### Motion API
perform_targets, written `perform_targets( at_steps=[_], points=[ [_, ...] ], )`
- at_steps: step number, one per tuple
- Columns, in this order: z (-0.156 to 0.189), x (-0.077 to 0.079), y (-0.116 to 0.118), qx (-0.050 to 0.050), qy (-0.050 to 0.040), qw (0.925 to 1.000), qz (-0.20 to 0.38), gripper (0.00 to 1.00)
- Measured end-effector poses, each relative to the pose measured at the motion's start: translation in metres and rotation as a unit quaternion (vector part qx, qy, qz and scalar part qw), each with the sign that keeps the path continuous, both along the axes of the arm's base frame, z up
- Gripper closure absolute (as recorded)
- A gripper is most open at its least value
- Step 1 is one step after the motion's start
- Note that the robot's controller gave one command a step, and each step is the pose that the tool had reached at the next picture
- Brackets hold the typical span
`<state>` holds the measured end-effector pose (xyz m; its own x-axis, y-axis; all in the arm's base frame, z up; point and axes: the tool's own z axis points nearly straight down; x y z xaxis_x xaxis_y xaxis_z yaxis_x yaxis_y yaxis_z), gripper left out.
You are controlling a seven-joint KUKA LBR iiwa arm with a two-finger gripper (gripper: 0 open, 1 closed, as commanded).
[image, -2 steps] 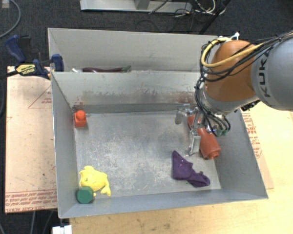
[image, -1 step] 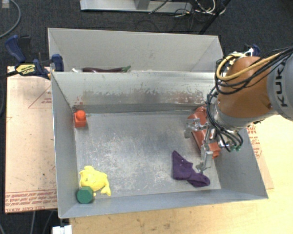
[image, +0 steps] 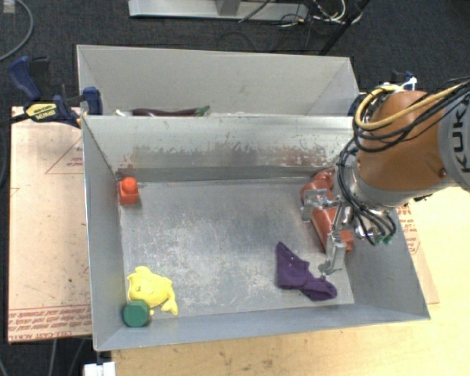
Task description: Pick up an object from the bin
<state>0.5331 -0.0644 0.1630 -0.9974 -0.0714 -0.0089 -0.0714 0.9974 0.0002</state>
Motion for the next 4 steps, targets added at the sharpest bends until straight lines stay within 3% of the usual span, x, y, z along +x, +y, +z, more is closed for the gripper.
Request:
perform_targets(
  at_steps=[1,2,4],
  points=[
    [-0.058,-0.02,0.001,0.001,0.0021,1.0,-0.006,0.0],
    [-0.093,-0.036,-0.005,0.001,0.0,0.998,-0.063,1.0],
    [-0.088,-0.038,-0.005,0.001,0.002,0.998,-0.063,1.0]
  ],
)
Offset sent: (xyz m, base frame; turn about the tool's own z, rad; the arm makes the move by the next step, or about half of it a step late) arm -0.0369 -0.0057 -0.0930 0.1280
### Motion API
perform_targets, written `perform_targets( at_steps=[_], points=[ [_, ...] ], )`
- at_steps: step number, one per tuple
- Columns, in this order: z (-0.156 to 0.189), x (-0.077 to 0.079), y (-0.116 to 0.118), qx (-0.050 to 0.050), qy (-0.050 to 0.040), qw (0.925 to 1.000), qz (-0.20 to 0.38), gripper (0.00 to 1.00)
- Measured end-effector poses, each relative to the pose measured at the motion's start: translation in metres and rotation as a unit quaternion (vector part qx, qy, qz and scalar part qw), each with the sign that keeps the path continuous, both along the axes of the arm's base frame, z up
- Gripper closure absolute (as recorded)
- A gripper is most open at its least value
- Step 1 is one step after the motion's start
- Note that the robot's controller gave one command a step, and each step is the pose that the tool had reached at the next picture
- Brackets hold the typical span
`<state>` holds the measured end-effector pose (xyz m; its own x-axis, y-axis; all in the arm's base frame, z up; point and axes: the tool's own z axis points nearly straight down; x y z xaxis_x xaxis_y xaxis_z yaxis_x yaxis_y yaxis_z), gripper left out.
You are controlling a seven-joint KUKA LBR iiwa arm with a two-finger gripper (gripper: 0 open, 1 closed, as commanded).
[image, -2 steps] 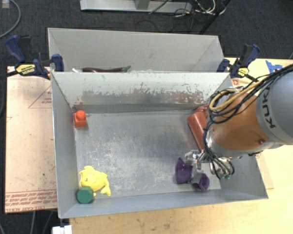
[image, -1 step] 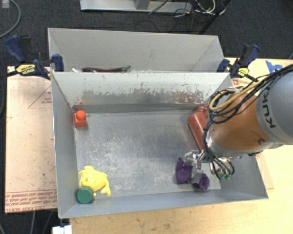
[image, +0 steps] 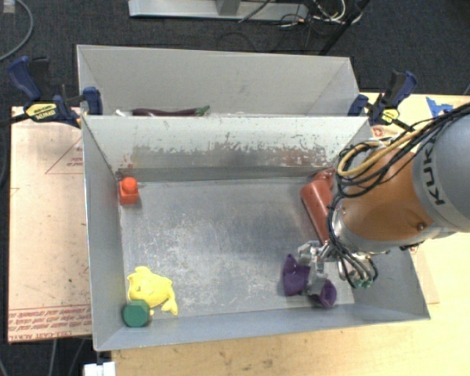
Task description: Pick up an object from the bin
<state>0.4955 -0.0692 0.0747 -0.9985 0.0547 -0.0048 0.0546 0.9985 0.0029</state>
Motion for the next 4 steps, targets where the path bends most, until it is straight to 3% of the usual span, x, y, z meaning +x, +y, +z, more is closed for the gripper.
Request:
perform_targets(
  at_steps=[4],
  points=[
    [0.053,0.001,0.0,0.0,-0.0021,1.0,0.001,1.0]
  ],
)
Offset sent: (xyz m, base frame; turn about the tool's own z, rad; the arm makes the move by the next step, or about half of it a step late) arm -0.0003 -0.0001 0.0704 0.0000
